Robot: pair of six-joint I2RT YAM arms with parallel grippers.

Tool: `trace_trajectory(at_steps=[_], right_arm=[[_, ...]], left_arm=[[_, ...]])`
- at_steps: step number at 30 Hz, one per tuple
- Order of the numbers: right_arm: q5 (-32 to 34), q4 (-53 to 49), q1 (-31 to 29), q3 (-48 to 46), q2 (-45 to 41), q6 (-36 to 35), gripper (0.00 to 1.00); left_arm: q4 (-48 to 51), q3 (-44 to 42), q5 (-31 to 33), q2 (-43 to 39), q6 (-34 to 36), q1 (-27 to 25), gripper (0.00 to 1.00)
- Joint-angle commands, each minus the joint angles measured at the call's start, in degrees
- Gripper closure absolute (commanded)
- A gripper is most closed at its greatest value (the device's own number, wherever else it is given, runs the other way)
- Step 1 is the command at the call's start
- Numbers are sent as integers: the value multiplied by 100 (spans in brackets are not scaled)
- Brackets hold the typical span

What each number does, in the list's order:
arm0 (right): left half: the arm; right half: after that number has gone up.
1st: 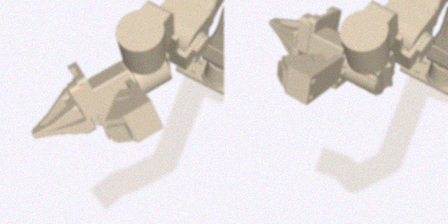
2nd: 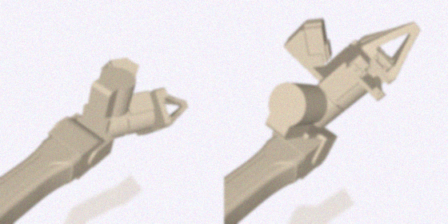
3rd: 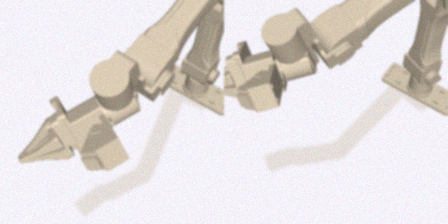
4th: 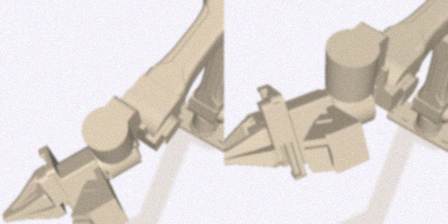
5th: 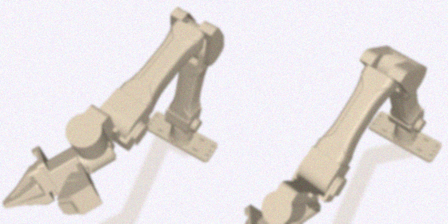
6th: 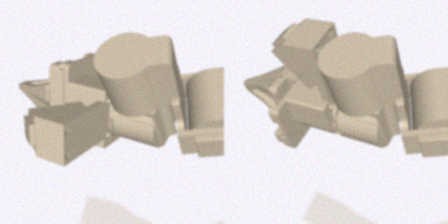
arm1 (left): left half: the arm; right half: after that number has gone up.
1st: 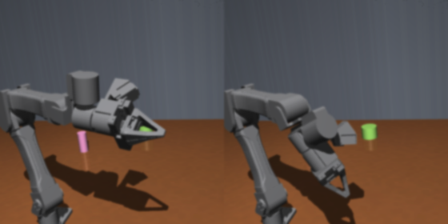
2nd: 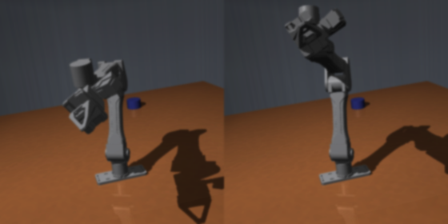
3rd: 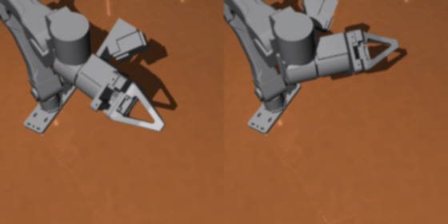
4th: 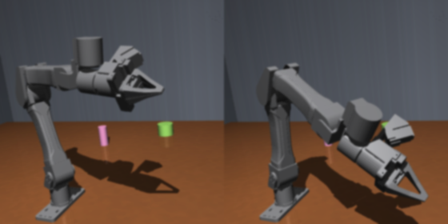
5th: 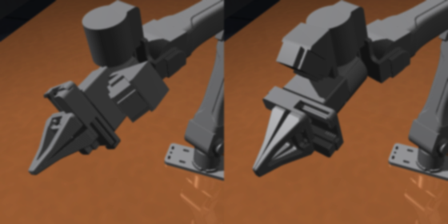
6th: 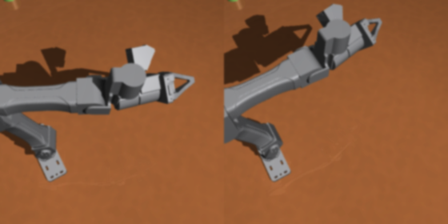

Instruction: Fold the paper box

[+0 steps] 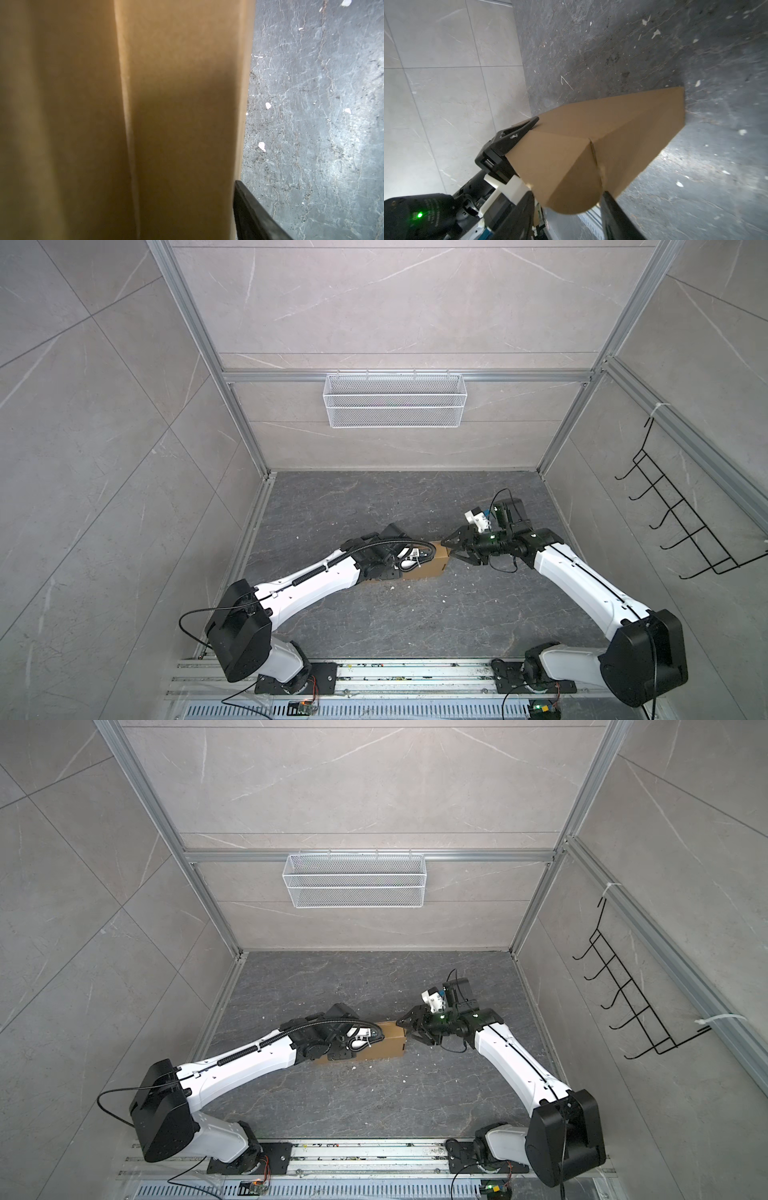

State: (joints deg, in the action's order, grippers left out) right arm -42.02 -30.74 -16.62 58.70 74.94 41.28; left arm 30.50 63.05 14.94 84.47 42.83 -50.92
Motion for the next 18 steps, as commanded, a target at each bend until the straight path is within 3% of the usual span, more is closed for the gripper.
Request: trace_trajectory(at_steps=[1, 6, 10, 18], right_arm=[[771, -1178, 49, 714, -122, -1599, 46], [1623, -1596, -68, 778, -404, -2380, 53], [2565, -1700, -585, 834, -654, -2718, 57], [3555, -1589, -1557, 1110, -303, -2727, 60]], left_arm=[[253, -179, -151, 306, 3, -24, 38], [267, -152, -180, 303, 5, -24, 38], [324, -85, -218, 328, -14, -26, 38], [402, 15, -291, 430, -14, -24, 38]])
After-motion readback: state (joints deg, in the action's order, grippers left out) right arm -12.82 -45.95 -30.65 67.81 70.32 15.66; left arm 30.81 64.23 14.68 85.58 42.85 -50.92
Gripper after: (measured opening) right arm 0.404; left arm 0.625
